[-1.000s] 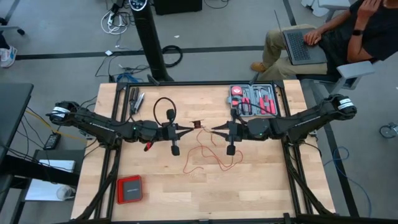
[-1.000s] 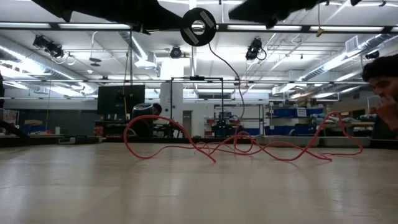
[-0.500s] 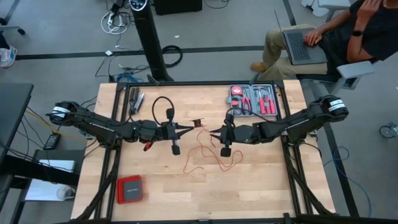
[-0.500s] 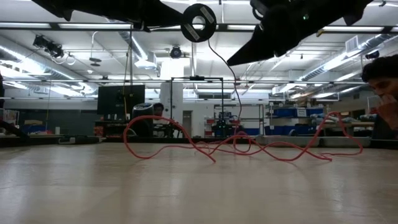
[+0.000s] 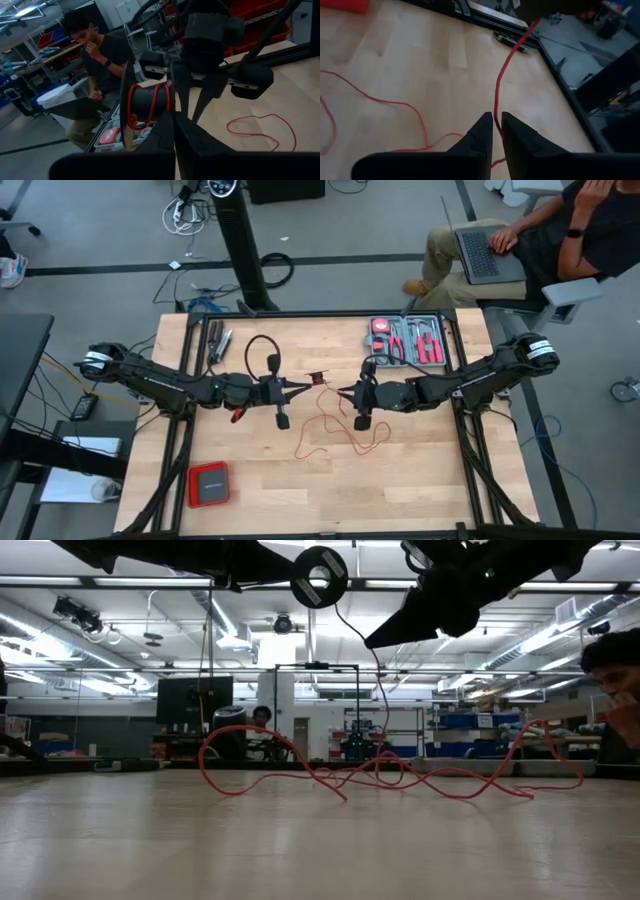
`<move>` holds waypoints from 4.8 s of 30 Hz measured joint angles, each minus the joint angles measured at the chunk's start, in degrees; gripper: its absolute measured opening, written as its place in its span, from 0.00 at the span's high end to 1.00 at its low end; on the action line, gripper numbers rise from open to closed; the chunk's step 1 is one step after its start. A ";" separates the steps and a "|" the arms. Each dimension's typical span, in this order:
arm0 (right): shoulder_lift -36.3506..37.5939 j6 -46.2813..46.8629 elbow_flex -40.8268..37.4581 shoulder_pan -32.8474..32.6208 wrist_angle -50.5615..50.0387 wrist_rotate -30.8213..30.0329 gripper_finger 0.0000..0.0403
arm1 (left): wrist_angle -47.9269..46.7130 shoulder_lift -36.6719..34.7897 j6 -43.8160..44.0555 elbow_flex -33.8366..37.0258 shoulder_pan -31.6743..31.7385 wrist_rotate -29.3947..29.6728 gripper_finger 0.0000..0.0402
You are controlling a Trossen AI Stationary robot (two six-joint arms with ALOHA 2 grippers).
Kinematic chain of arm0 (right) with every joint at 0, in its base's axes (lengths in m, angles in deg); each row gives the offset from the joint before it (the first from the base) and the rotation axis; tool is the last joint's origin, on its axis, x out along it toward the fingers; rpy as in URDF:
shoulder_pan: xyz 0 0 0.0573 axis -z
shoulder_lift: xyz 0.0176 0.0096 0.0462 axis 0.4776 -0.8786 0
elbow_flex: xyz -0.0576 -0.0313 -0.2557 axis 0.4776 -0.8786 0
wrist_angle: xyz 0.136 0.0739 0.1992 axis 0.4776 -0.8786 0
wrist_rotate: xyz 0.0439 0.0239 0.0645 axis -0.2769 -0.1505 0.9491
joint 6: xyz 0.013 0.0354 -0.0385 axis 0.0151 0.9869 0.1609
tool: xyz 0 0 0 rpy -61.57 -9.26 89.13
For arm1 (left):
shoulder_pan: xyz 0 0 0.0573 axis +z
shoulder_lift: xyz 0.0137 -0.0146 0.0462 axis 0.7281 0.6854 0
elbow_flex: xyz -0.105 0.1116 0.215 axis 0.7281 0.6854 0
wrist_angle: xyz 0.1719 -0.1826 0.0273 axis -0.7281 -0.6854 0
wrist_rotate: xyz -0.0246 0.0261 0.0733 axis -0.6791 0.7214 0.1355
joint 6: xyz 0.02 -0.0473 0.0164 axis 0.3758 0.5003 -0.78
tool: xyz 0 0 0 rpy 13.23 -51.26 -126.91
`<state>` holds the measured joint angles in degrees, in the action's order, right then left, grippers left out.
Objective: Coil cords
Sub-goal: Uncoil the red cable wire from the black spool
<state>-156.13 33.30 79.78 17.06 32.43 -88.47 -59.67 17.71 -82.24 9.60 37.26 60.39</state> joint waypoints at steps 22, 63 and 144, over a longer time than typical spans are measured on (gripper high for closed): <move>0.00 -14.22 0.00 0.71 2.39 -0.27 0.89 | 2.81 -0.02 0.26 -0.02 0.00 -0.04 1.00; 6.62 -28.18 3.63 -1.11 11.92 4.12 1.00 | -10.78 0.06 0.51 -0.02 2.10 -2.05 1.00; 6.93 -20.25 11.02 5.53 1.30 13.05 1.00 | -8.78 0.09 -8.72 -0.02 1.07 -19.91 1.00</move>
<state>-149.20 13.05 90.79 22.59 33.73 -75.42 -68.46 17.79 -90.97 9.58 38.33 40.48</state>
